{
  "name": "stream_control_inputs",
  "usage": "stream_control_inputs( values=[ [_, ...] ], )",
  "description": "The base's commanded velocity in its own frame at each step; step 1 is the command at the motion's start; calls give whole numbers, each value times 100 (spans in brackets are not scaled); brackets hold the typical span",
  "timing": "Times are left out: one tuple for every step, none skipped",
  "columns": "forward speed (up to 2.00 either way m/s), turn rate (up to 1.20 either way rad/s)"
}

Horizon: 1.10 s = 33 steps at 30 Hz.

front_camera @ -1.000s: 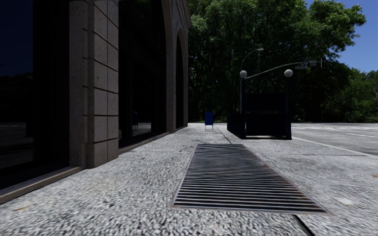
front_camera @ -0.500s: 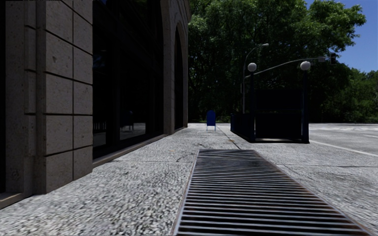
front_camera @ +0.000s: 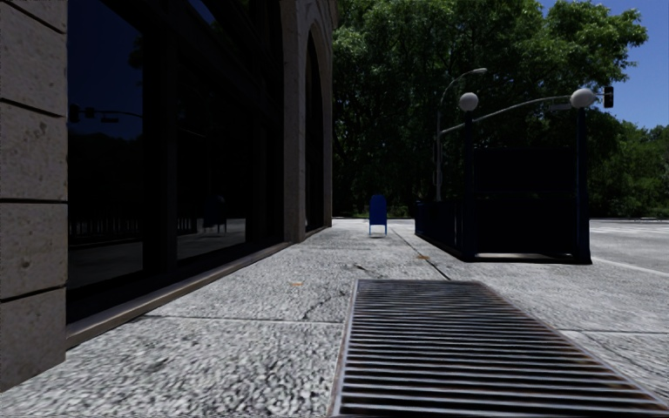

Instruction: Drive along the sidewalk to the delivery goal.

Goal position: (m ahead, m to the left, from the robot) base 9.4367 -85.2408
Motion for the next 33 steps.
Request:
stream_control_inputs(
  values=[
    [200,0],
    [200,0],
    [200,0],
    [200,0],
    [200,0],
    [200,0],
    [200,0],
    [200,0],
    [200,0],
    [200,0],
    [200,0],
    [200,0],
    [200,0],
    [200,0],
    [200,0],
    [200,0],
    [200,0],
    [200,0],
    [200,0],
    [200,0],
    [200,0],
    [200,0],
    [200,0],
    [200,0],
    [200,0],
    [200,0],
    [200,0],
    [200,0],
    [200,0],
    [200,0],
    [200,0],
    [200,0],
    [200,0]
  ],
)
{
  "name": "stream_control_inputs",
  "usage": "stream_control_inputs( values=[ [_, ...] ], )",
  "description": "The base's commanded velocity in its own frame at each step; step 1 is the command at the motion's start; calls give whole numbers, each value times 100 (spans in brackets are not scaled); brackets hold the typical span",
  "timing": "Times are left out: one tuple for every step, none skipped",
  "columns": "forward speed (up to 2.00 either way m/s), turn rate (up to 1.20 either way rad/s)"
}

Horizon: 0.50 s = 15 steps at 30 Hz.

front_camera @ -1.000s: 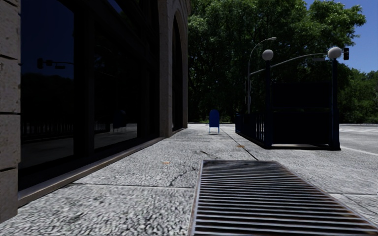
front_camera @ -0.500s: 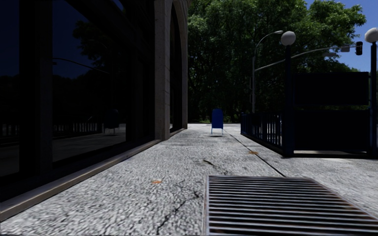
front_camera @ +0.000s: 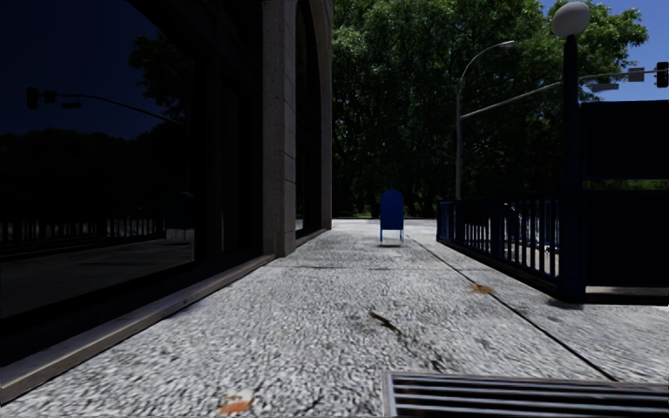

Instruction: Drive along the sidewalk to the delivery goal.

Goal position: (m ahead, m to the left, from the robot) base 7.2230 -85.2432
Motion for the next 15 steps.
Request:
stream_control_inputs(
  values=[
    [200,0],
    [200,0],
    [200,0],
    [200,0],
    [200,0],
    [200,0],
    [200,0],
    [200,0],
    [200,0],
    [200,0],
    [200,0],
    [200,0],
    [200,0],
    [200,0],
    [200,0]
  ],
)
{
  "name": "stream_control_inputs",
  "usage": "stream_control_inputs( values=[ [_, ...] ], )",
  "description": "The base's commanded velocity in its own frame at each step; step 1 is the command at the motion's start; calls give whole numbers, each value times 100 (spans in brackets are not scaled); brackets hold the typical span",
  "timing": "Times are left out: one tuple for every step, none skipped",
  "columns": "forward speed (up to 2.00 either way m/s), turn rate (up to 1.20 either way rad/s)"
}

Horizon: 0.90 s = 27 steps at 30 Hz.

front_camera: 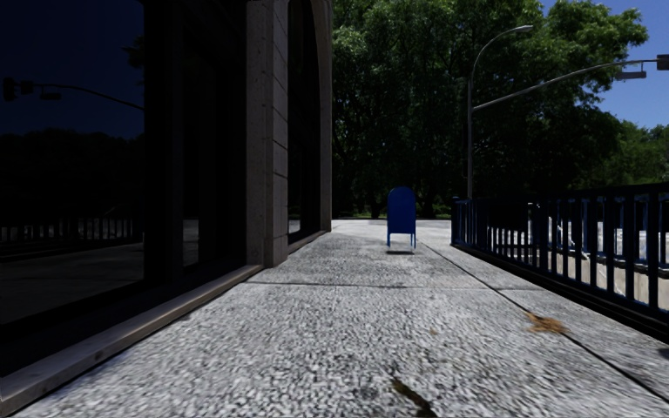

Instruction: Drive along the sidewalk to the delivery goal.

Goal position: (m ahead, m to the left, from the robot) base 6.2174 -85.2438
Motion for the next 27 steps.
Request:
stream_control_inputs(
  values=[
    [200,0],
    [200,0],
    [200,0],
    [200,0],
    [200,0],
    [200,0],
    [200,0],
    [200,0],
    [200,0],
    [200,0],
    [200,0],
    [200,0],
    [200,0],
    [200,0],
    [200,0],
    [200,0],
    [200,0],
    [200,0],
    [200,0],
    [200,0],
    [200,0],
    [200,0],
    [200,0],
    [200,0],
    [200,0],
    [200,0],
    [200,0]
  ],
)
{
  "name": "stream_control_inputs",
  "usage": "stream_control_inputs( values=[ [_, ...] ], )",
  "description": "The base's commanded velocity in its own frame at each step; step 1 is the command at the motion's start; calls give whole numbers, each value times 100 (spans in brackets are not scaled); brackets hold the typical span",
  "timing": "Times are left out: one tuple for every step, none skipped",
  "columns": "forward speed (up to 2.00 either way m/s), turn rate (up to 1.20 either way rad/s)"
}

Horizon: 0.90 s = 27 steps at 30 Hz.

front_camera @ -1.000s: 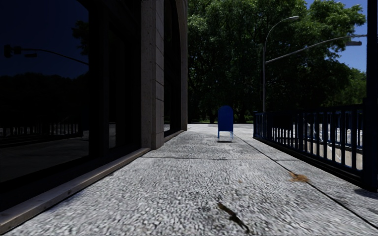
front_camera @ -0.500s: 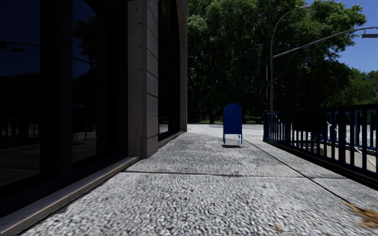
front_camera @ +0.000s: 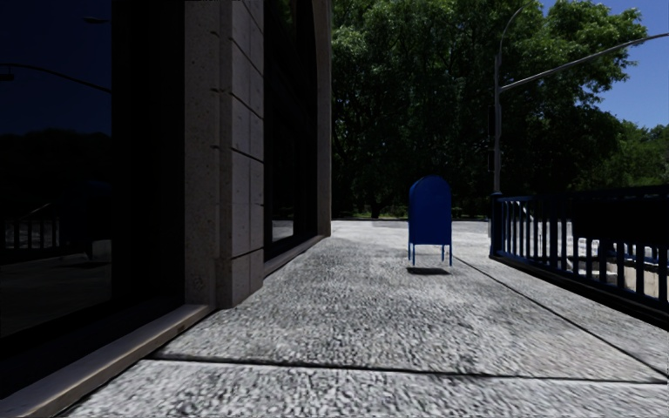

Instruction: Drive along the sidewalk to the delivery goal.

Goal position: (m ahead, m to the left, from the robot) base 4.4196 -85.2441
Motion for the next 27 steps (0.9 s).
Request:
stream_control_inputs(
  values=[
    [200,0],
    [200,0],
    [200,0],
    [200,0],
    [200,0],
    [200,0],
    [200,0],
    [200,0],
    [200,0],
    [200,0],
    [200,0],
    [200,0],
    [200,0],
    [200,0],
    [200,0],
    [200,0],
    [200,0],
    [200,0],
    [200,0],
    [200,0],
    [200,0],
    [200,0],
    [200,0],
    [200,0],
    [200,0],
    [200,0],
    [200,0]
  ],
)
